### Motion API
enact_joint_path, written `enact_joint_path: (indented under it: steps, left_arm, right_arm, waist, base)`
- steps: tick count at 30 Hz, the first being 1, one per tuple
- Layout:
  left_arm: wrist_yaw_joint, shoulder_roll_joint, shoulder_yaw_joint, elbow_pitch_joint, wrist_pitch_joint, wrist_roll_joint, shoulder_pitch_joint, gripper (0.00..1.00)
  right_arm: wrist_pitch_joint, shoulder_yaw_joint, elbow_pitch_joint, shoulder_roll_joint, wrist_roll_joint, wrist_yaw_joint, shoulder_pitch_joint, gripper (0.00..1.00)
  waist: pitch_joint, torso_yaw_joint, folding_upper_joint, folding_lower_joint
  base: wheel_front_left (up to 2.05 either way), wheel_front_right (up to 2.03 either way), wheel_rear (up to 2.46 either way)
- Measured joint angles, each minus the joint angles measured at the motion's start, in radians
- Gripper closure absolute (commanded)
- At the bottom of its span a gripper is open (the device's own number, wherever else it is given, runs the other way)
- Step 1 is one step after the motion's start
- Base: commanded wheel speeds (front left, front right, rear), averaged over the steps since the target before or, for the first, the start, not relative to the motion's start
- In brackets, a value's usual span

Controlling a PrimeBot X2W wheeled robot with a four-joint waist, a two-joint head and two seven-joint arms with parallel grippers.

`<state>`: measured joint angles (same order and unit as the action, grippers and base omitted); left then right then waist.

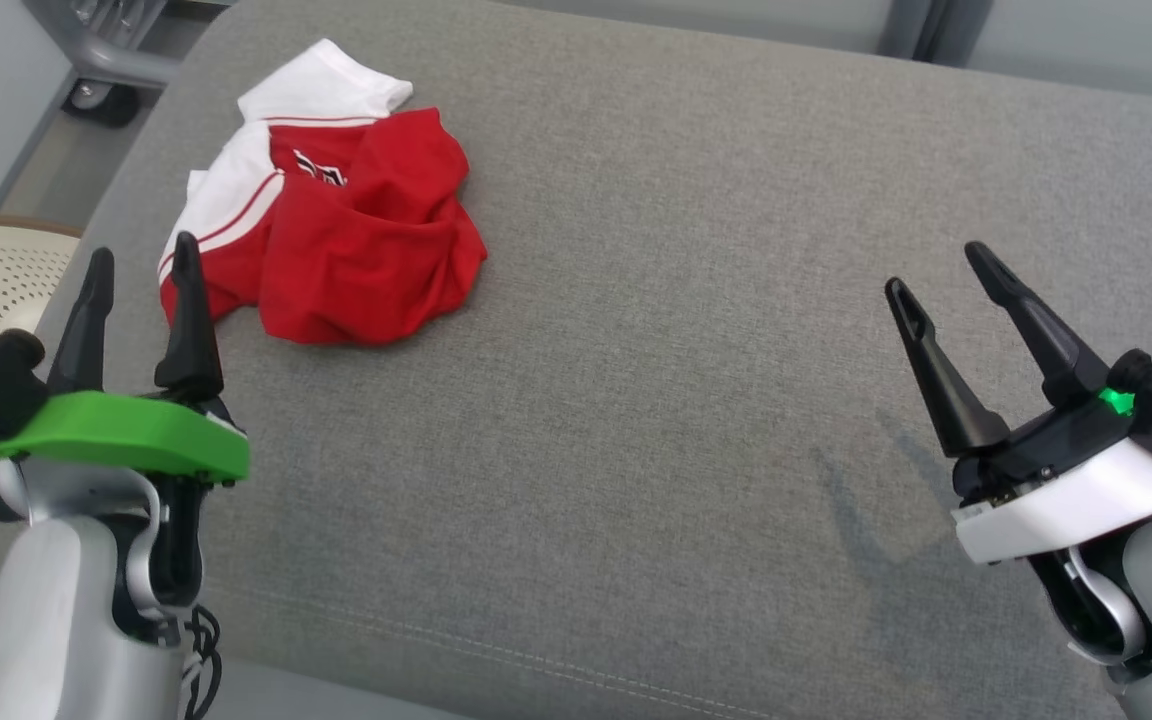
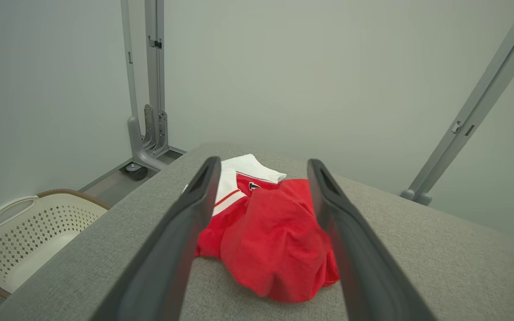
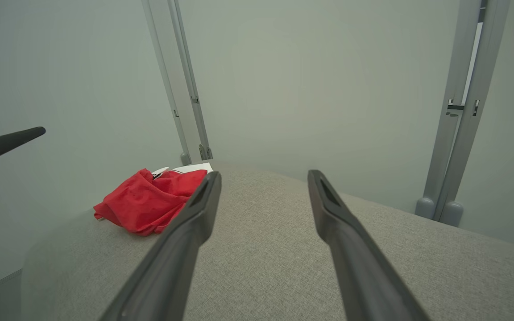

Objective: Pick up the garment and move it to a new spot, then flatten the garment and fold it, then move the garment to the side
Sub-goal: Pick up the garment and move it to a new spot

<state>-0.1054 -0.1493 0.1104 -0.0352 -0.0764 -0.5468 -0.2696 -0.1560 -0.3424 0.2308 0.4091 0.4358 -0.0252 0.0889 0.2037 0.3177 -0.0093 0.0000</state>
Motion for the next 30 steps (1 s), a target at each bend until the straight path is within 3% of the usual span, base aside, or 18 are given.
enact_joint_path:
  steps: [10, 20, 30]
  left_arm:
    - [0.010, 0.010, -0.049, -0.152, 0.141, -0.130, -0.173, 0.00]
    - [0.008, 0.007, -0.111, -0.316, 0.215, -0.185, -0.315, 0.00]
    - [0.008, -0.005, -0.048, -0.468, 0.299, -0.170, -0.348, 0.00]
  right_arm:
    - [0.023, 0.031, 0.053, 0.025, -0.004, -0.010, 0.095, 0.00]
    - [0.026, 0.047, 0.061, 0.032, -0.005, -0.019, 0.157, 0.00]
    - [0.006, 0.059, 0.030, 0.033, -0.005, -0.027, 0.189, 0.00]
  waist:
    - [0.126, -0.068, 0.0001, 0.0000]
    - [0.248, -0.137, 0.0000, 0.0001]
    - [0.319, -0.189, 0.0000, 0.0001]
  base:
    - [0.00, 0.00, 0.00]
    - [0.00, 0.00, 0.00]
    - [0.00, 0.00, 0.00]
